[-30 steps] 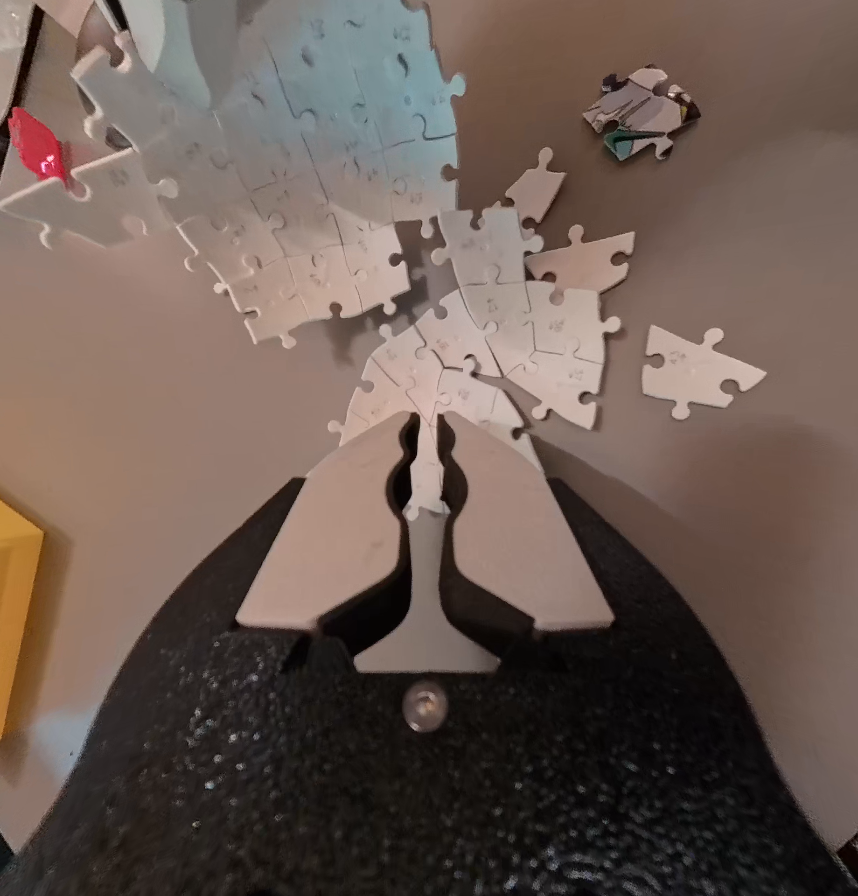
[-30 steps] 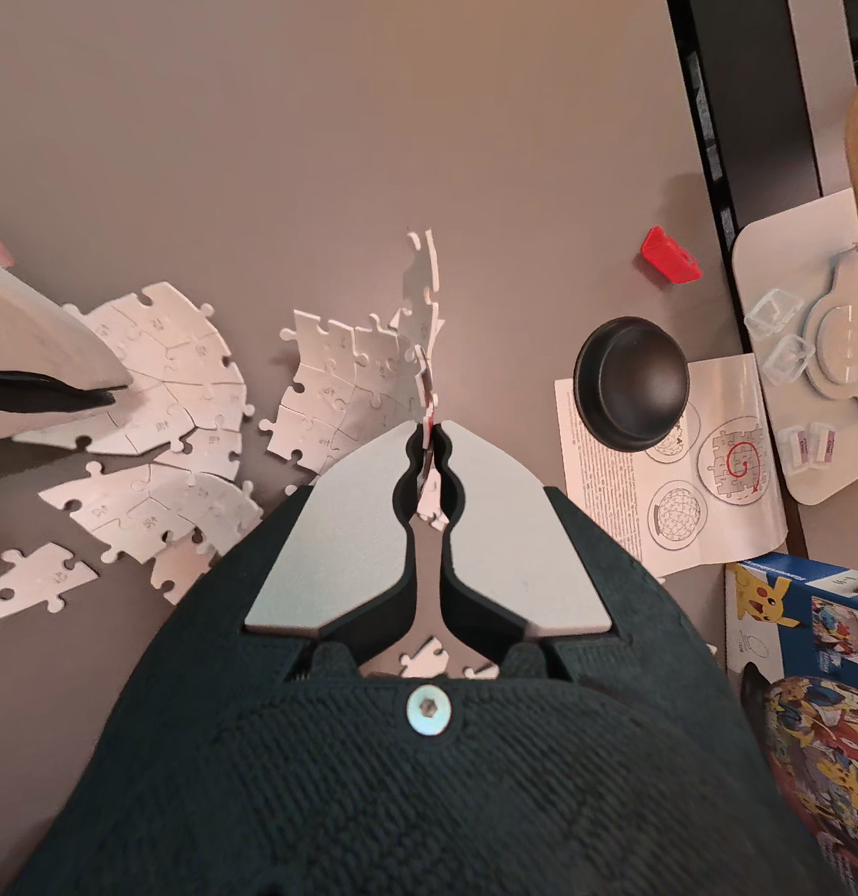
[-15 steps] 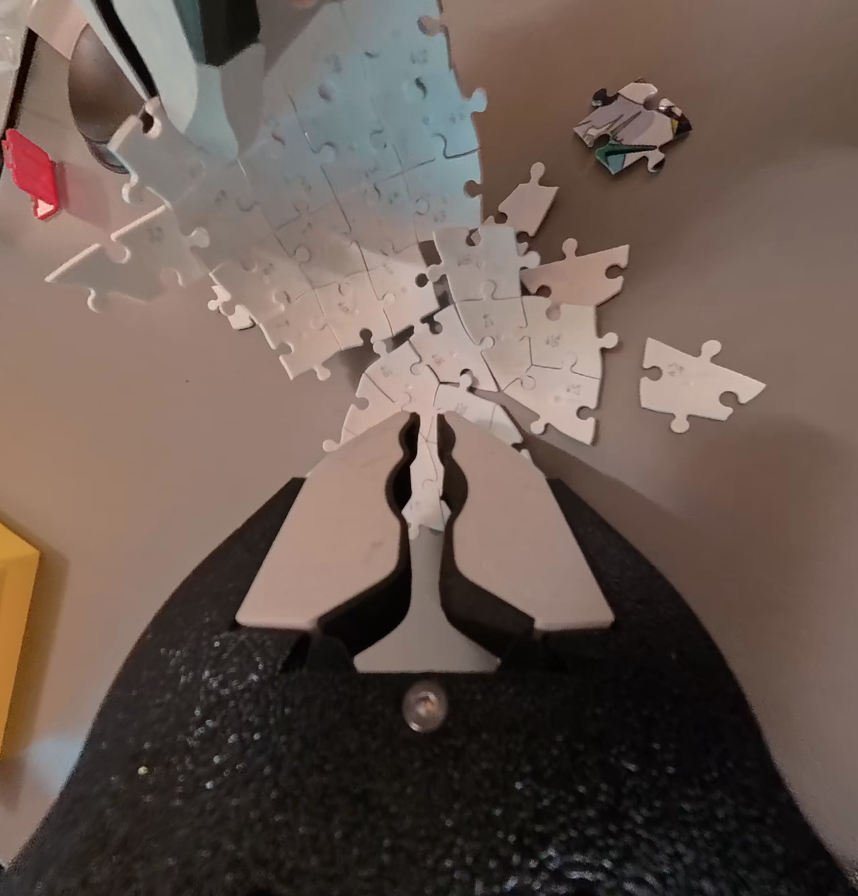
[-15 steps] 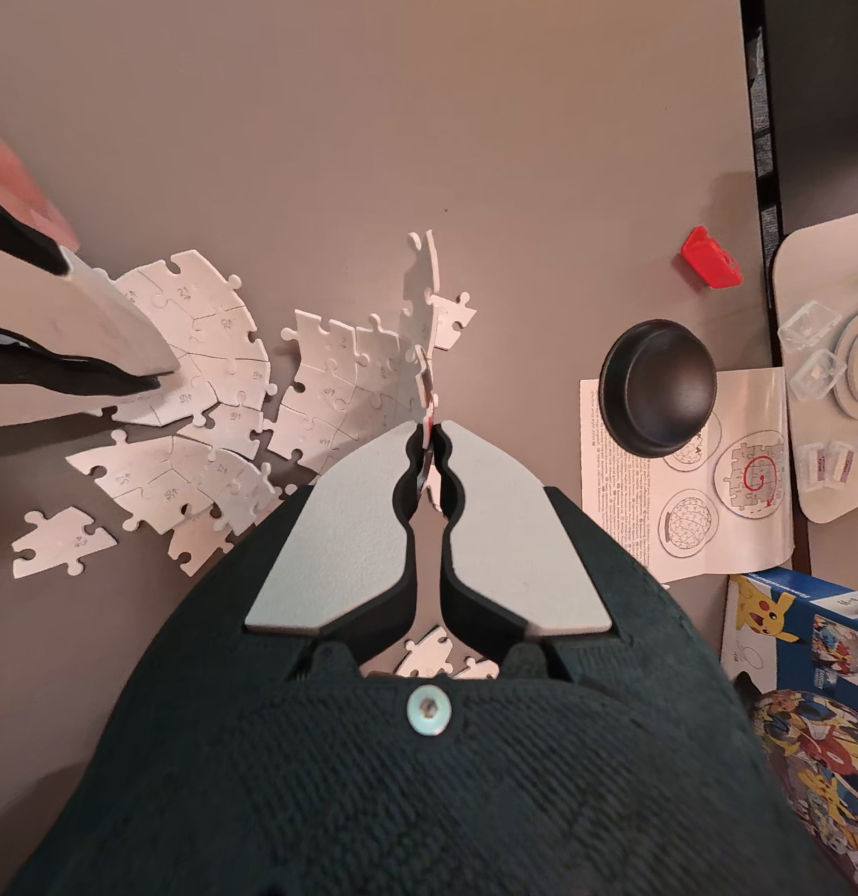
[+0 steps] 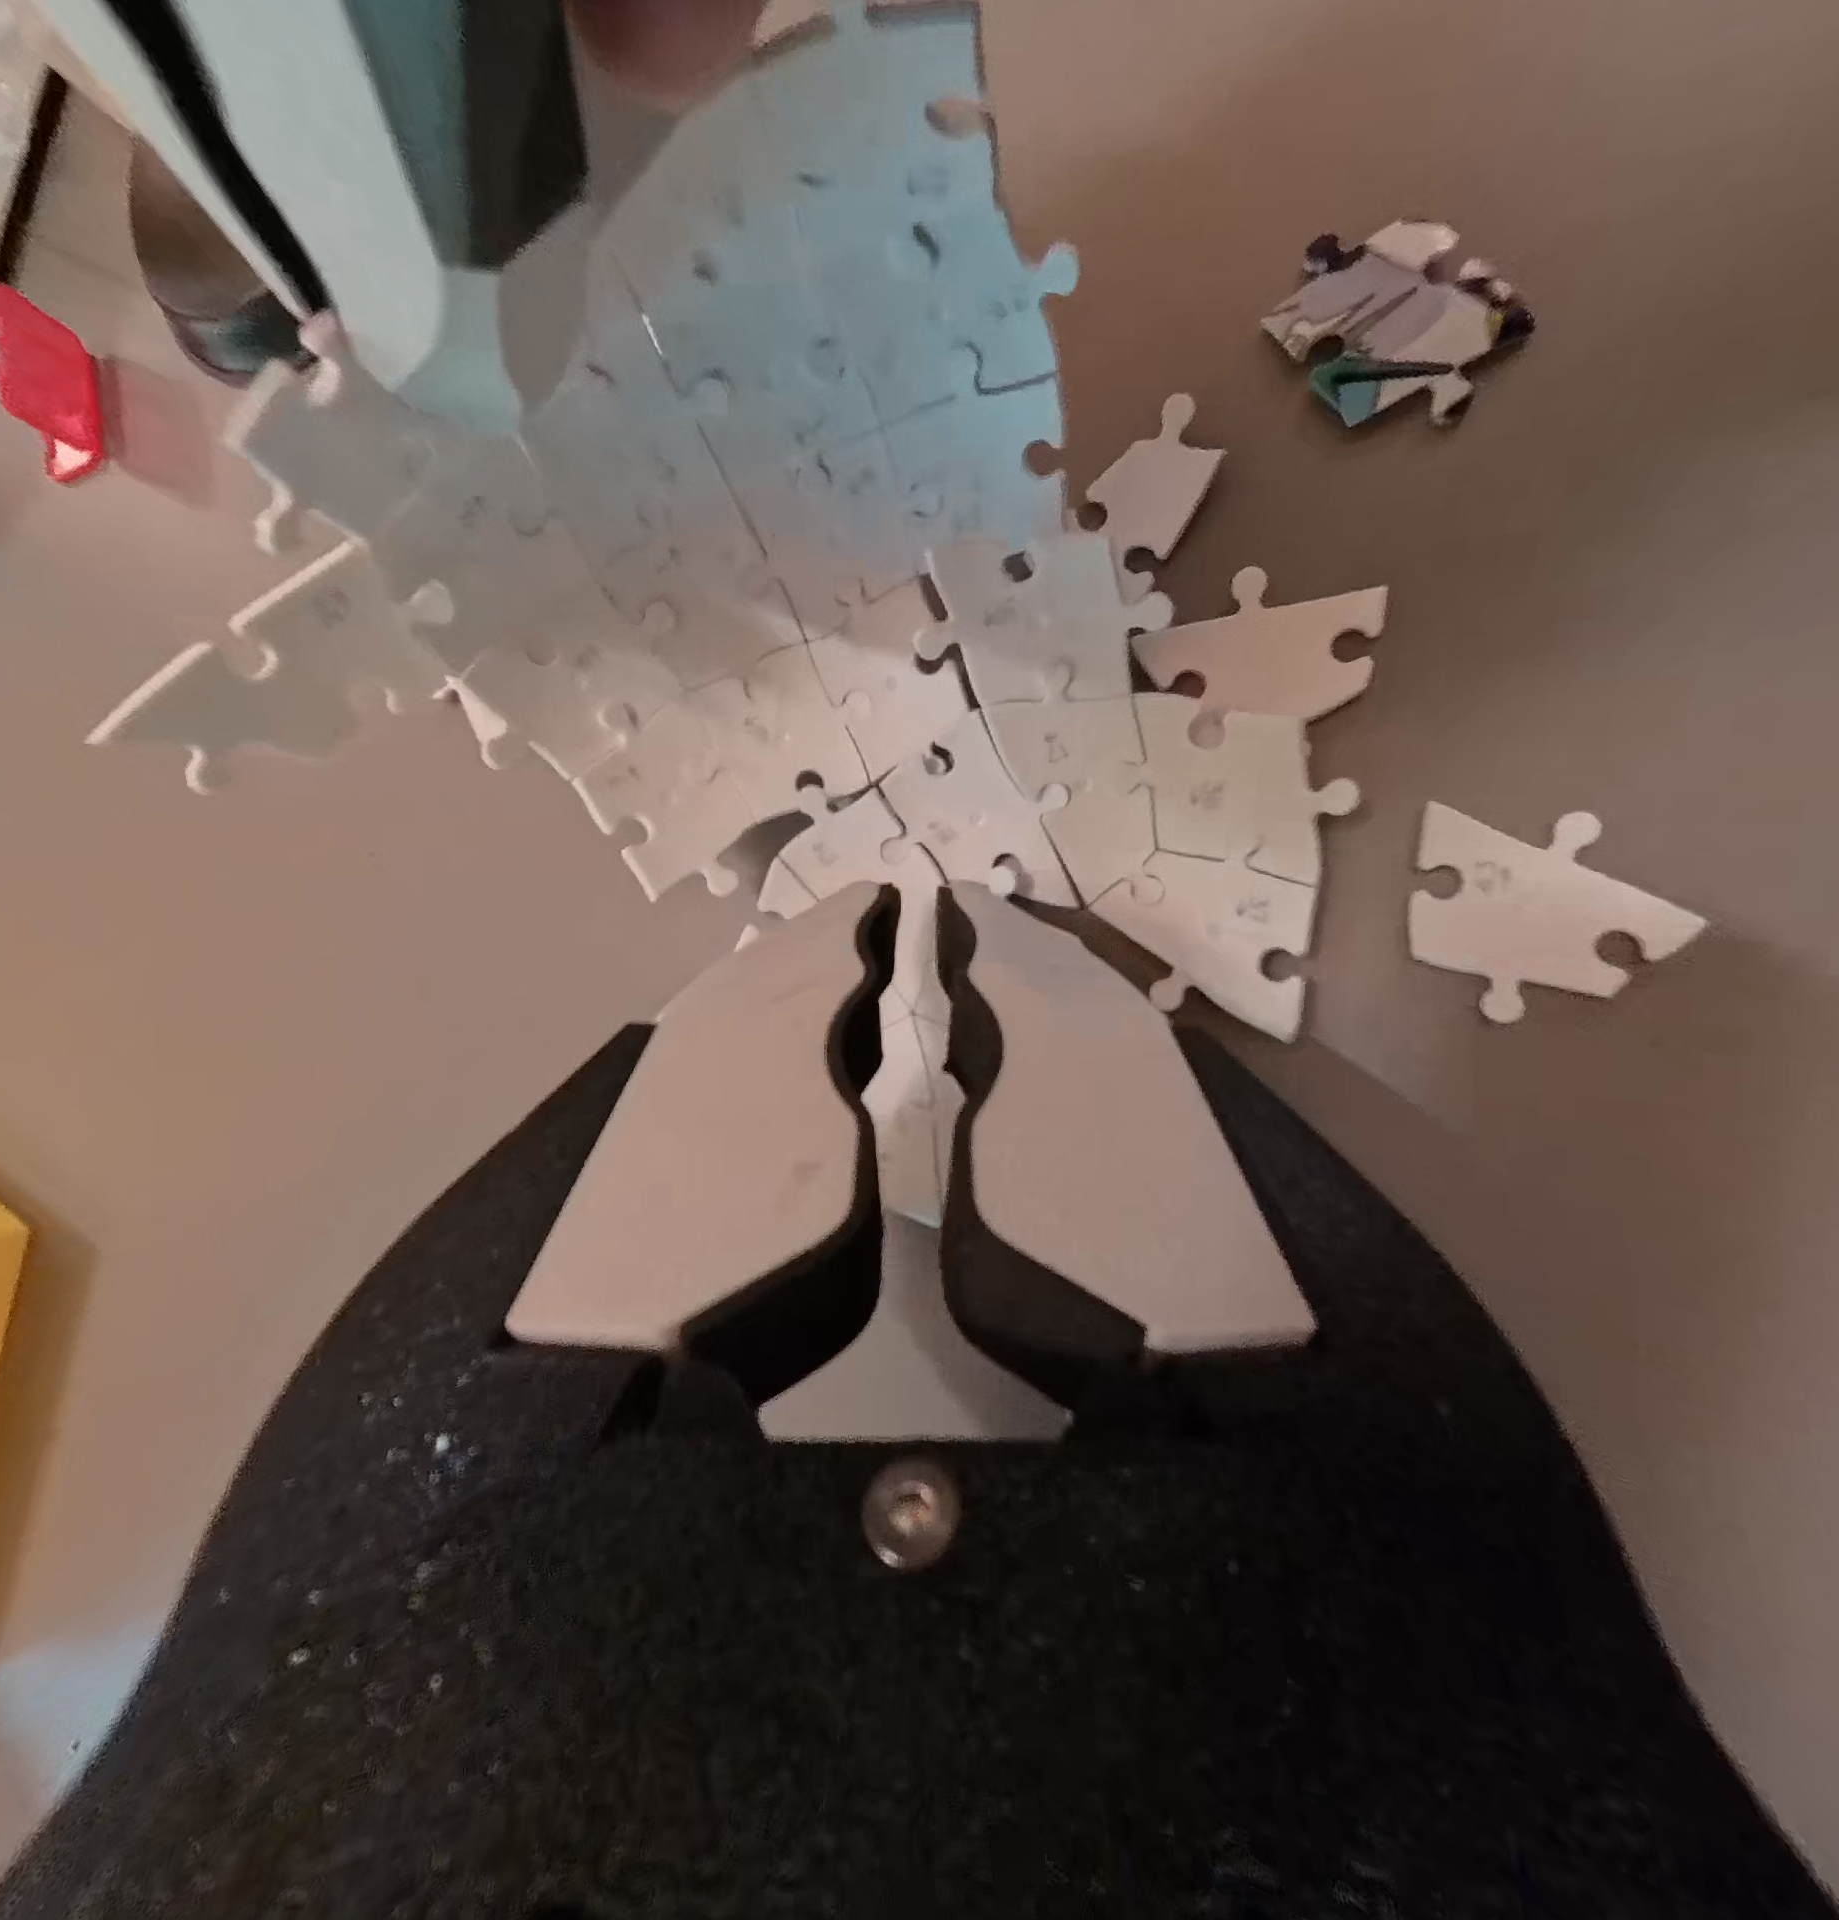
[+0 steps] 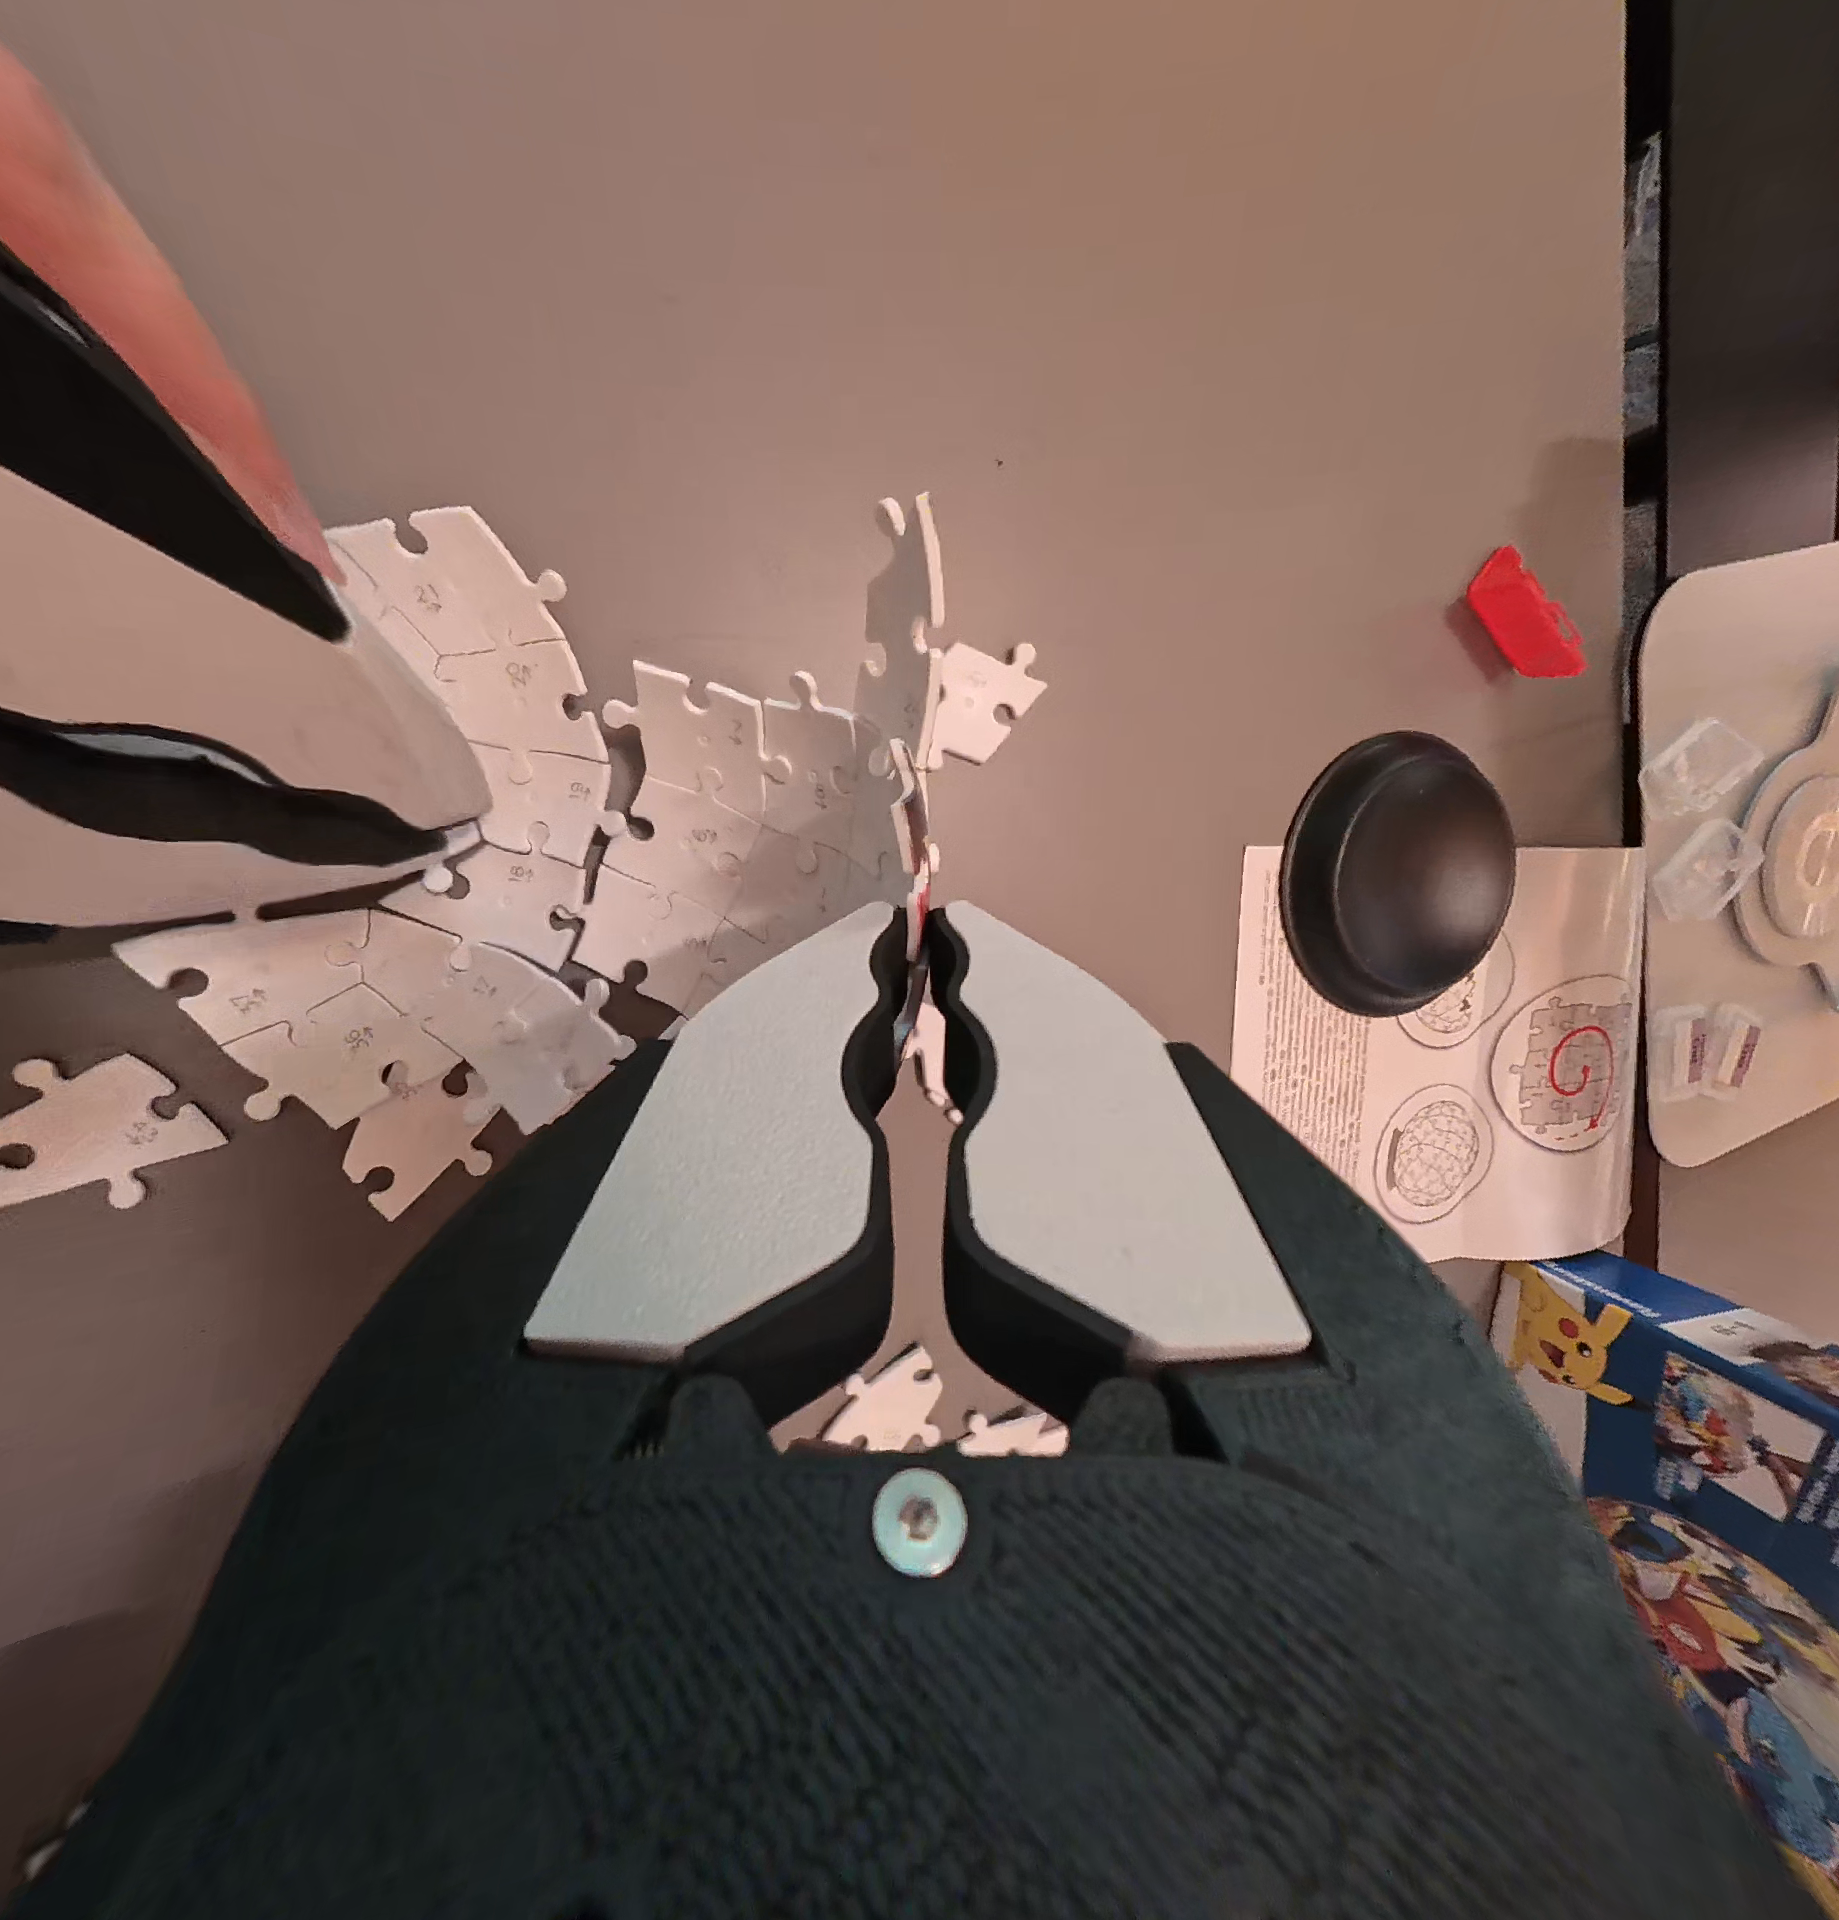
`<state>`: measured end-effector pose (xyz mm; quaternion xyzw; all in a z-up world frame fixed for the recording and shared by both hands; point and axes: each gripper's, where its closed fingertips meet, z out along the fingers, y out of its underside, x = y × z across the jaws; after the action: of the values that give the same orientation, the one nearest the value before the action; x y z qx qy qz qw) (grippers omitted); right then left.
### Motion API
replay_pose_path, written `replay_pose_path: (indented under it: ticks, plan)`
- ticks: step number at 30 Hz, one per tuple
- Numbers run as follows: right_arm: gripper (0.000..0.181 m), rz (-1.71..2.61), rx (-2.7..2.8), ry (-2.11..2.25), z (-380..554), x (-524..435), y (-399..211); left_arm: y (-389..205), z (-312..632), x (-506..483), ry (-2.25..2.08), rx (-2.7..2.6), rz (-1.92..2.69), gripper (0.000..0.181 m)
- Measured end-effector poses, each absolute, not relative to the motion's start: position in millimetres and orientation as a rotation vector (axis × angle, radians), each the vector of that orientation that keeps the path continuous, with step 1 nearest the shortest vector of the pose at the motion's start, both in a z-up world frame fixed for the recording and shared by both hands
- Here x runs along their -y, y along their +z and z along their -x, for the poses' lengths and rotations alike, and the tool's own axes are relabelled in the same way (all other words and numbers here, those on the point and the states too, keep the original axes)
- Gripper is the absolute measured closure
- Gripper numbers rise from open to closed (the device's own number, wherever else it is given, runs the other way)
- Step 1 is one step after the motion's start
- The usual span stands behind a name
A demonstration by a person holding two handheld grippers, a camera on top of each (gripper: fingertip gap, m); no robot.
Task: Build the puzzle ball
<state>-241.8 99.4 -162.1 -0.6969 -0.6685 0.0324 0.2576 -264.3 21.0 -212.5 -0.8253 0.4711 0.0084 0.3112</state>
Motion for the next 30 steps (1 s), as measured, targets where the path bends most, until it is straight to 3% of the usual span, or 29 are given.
replay_pose_path:
  ticks: [1, 30]
  plan:
    - [0.178, 1.888, 1.825, 0.079, 243, -99, -163, -216, 266, -22, 0.040, -1.239, 2.197, 0.174]
    - [0.178, 1.754, 2.055, -0.095, 256, -92, -162, -204, 258, -39, -0.096, -1.126, 2.034, 0.180]
